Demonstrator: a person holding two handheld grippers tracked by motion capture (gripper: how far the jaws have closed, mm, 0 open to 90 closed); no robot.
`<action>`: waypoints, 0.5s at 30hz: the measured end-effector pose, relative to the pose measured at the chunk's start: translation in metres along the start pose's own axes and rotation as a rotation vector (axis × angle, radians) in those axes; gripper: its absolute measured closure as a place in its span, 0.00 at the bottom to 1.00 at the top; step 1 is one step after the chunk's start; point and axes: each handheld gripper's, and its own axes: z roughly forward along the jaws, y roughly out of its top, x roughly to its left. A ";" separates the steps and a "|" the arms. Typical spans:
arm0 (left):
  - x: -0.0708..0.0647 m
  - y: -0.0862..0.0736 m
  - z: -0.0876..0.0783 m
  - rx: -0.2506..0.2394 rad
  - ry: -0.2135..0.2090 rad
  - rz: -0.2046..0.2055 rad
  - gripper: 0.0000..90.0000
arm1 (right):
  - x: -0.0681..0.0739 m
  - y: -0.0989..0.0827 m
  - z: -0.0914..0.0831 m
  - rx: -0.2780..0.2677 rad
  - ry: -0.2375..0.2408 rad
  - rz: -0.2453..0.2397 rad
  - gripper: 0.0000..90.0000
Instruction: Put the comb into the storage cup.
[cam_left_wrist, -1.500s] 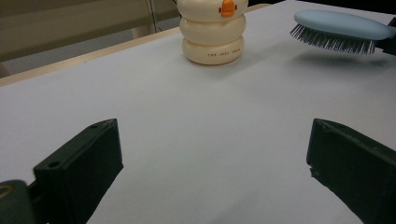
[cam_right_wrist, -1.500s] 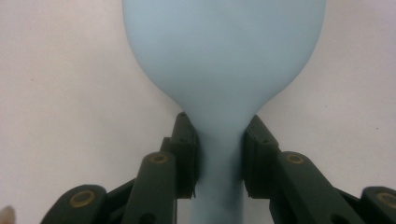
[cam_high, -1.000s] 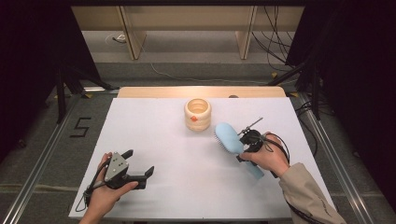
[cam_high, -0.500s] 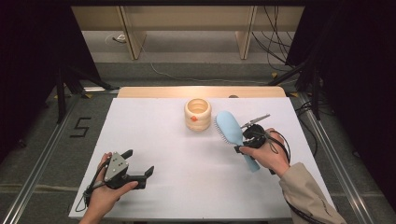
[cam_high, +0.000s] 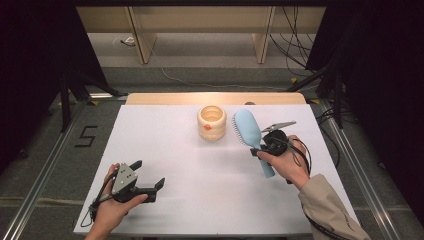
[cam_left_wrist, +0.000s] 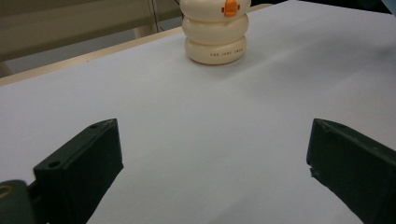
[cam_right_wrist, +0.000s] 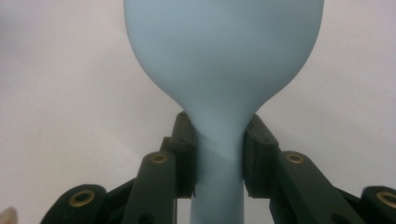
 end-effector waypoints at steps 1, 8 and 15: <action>0.000 0.000 0.000 0.000 0.001 0.000 0.03 | 0.000 0.000 0.000 -0.007 0.000 0.003 0.78; 0.000 0.000 0.000 -0.001 0.001 0.000 0.03 | -0.003 0.001 -0.002 -0.090 0.013 0.031 0.78; 0.000 0.000 0.000 -0.002 0.002 -0.002 0.03 | -0.004 0.004 -0.005 -0.168 0.014 0.043 0.78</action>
